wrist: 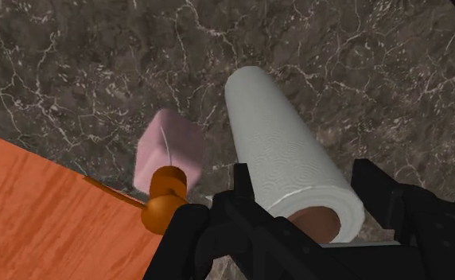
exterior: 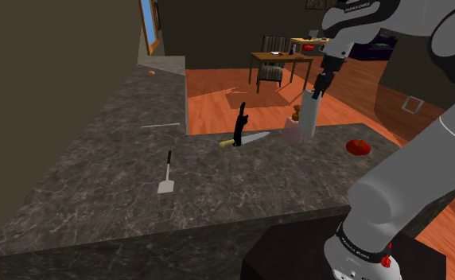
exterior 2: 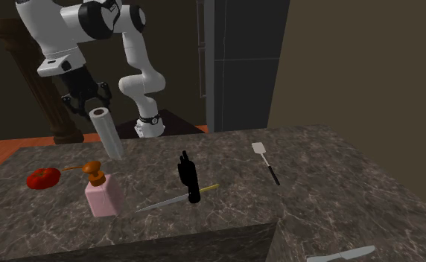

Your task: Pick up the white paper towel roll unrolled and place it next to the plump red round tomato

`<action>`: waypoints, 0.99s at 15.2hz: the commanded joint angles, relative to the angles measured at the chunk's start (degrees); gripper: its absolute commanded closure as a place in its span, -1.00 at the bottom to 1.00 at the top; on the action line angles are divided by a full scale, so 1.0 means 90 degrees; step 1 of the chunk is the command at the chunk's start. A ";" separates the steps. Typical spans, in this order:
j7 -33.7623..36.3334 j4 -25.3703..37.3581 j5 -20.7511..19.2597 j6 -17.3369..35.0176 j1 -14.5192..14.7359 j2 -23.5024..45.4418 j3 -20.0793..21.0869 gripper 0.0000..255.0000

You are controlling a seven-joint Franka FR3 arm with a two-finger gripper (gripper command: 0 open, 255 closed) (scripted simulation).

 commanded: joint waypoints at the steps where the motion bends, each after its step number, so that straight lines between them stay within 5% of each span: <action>1: -0.0356 0.0121 -0.0051 -0.0118 -0.0136 0.0041 -0.0230 1.00; 15: -0.2862 0.1425 0.0231 -0.0639 -0.0985 0.1250 -0.1793 1.00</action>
